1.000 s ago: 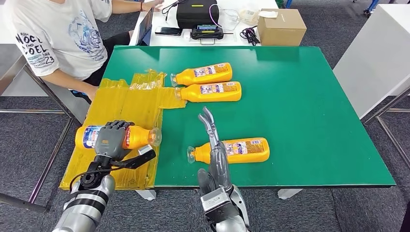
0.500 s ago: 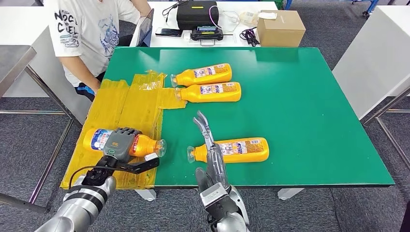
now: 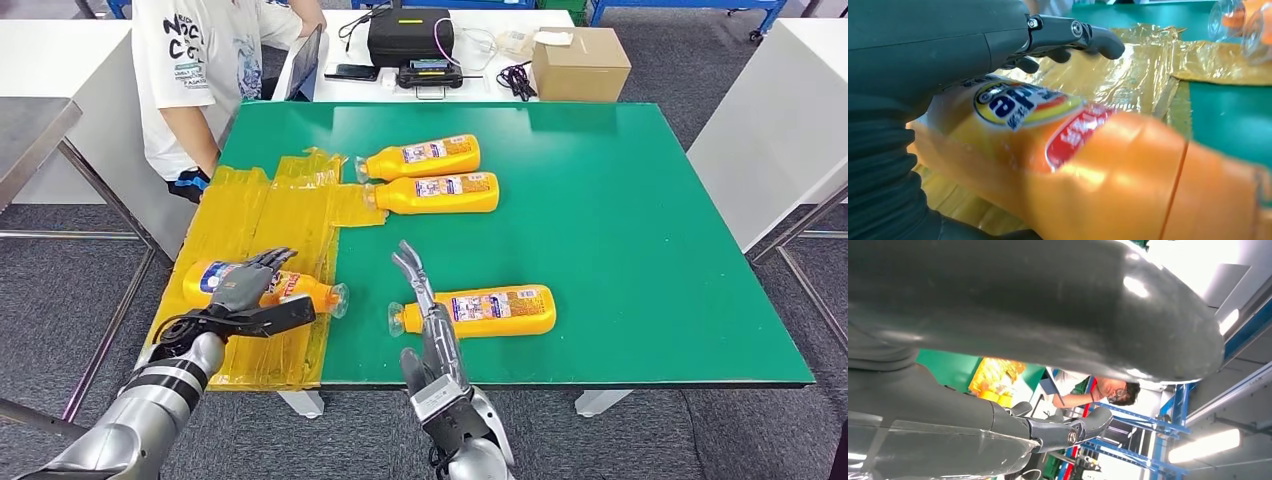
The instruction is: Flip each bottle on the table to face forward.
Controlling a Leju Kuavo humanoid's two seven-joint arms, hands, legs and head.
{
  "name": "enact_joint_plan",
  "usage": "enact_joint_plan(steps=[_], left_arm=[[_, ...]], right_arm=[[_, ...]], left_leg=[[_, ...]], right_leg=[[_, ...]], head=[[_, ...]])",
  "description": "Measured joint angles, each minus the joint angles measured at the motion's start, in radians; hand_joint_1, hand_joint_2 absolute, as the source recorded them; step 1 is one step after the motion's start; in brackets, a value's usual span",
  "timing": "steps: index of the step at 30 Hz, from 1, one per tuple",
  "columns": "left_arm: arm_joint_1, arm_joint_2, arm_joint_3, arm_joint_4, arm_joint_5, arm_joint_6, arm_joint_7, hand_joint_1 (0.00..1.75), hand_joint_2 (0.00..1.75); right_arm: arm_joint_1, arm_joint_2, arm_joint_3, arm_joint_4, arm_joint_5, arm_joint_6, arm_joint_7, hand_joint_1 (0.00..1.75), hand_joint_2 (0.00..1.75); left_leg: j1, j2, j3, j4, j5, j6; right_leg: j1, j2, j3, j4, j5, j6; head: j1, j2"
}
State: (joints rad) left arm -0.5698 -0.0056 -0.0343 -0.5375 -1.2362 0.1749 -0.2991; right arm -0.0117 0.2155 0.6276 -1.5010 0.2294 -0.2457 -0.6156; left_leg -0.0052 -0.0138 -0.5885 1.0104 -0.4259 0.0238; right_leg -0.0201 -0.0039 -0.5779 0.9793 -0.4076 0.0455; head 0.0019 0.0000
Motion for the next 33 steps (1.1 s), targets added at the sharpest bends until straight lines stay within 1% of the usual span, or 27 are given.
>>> enact_joint_plan(steps=[5, 12, 15, 17, 19, 21, 23, 27, 28, 29, 32, 33], left_arm=[[0.004, 0.004, 0.026, 0.0, 0.069, -0.05, -0.027, 0.0, 1.75], [0.007, 0.005, 0.039, 0.0, 0.102, -0.072, -0.04, 0.0, 1.75], [0.008, 0.006, 0.054, -0.003, 0.183, -0.125, -0.072, 0.0, 1.75], [0.014, 0.006, 0.072, -0.007, 0.26, -0.169, -0.117, 0.0, 1.75], [0.034, 0.002, 0.095, -0.023, 0.362, -0.193, -0.183, 0.0, 0.87], [0.066, -0.012, 0.119, -0.054, 0.469, -0.17, -0.243, 0.0, 0.87], [0.101, -0.035, 0.138, -0.096, 0.555, -0.116, -0.275, 0.0, 1.75], [0.153, -0.078, 0.163, -0.184, 0.702, -0.036, -0.305, 0.0, 1.75], [0.161, -0.087, 0.165, -0.203, 0.712, 0.008, -0.32, 0.0, 1.75], [0.168, -0.095, 0.167, -0.221, 0.708, 0.074, -0.34, 0.0, 1.75], [0.188, -0.114, 0.16, -0.282, 0.668, 0.321, -0.379, 0.0, 1.75], [0.194, -0.118, 0.156, -0.302, 0.66, 0.374, -0.38, 0.0, 1.75]], right_arm=[[-0.001, 0.0, 0.0, 0.022, -0.004, 0.0, -0.001, 0.0, 0.0], [-0.003, 0.0, 0.0, 0.04, -0.005, 0.0, -0.002, 0.0, 0.0], [-0.004, 0.0, 0.0, 0.048, -0.007, 0.0, -0.002, 0.0, 0.0], [-0.006, 0.0, 0.0, 0.057, -0.01, 0.0, -0.002, 0.0, 0.0], [-0.007, 0.001, 0.001, 0.068, -0.015, 0.0, -0.004, 0.0, 0.0], [-0.009, 0.001, 0.001, 0.078, -0.019, -0.003, -0.007, 0.0, 0.0], [-0.011, 0.002, 0.001, 0.085, -0.017, -0.005, -0.004, 0.0, 0.0], [-0.017, 0.005, 0.002, 0.099, -0.01, -0.007, 0.012, 0.0, 0.0], [-0.018, 0.005, 0.002, 0.104, -0.007, -0.007, 0.014, 0.0, 0.0], [-0.02, 0.006, 0.002, 0.108, -0.005, -0.007, 0.015, 0.0, 0.0], [-0.025, 0.008, 0.003, 0.12, 0.002, -0.01, 0.018, 0.0, 0.0], [-0.027, 0.008, 0.003, 0.123, 0.003, -0.011, 0.019, 0.0, 0.0]], left_leg=[[0.0, -0.001, 0.001, 0.0, 0.001, -0.001], [0.0, -0.001, 0.002, 0.0, 0.002, -0.001], [0.0, -0.001, 0.003, 0.0, 0.002, -0.001], [0.0, -0.001, 0.003, 0.0, 0.002, -0.001], [0.0, -0.001, 0.004, 0.0, 0.002, -0.001], [0.0, 0.0, 0.003, 0.0, 0.003, -0.001], [0.0, -0.001, 0.0, 0.0, 0.004, 0.0], [0.0, 0.0, -0.009, 0.0, 0.005, 0.001], [0.0, 0.0, -0.011, 0.001, 0.005, 0.001], [0.0, 0.0, -0.013, 0.001, 0.006, 0.001], [0.0, 0.001, -0.015, 0.001, 0.006, 0.001], [0.0, 0.001, -0.016, 0.001, 0.005, 0.001]], right_leg=[[0.0, 0.0, 0.002, 0.0, 0.0, -0.002], [0.0, 0.0, 0.004, 0.0, 0.002, -0.001], [0.0, 0.0, 0.004, 0.0, 0.002, -0.001], [0.0, 0.0, 0.004, 0.0, 0.002, -0.001], [0.0, 0.0, 0.003, 0.0, 0.002, -0.001], [0.0, 0.0, 0.001, 0.0, 0.002, -0.001], [0.0, 0.0, -0.002, 0.0, 0.003, 0.0], [0.0, 0.0, -0.009, 0.0, 0.005, 0.003], [0.0, 0.0, -0.011, 0.0, 0.006, 0.003], [0.0, 0.0, -0.013, 0.0, 0.006, 0.003], [0.0, 0.0, -0.016, 0.0, 0.006, 0.003], [0.0, 0.0, -0.016, 0.0, 0.006, 0.003]], head=[[0.0, 0.0], [0.0, 0.0], [0.0, 0.0], [0.0, 0.0], [0.0, 0.0], [0.0, 0.0], [0.0, 0.0], [0.0, 0.0], [0.0, 0.0], [0.0, 0.0], [0.0, 0.0], [0.0, 0.0]])
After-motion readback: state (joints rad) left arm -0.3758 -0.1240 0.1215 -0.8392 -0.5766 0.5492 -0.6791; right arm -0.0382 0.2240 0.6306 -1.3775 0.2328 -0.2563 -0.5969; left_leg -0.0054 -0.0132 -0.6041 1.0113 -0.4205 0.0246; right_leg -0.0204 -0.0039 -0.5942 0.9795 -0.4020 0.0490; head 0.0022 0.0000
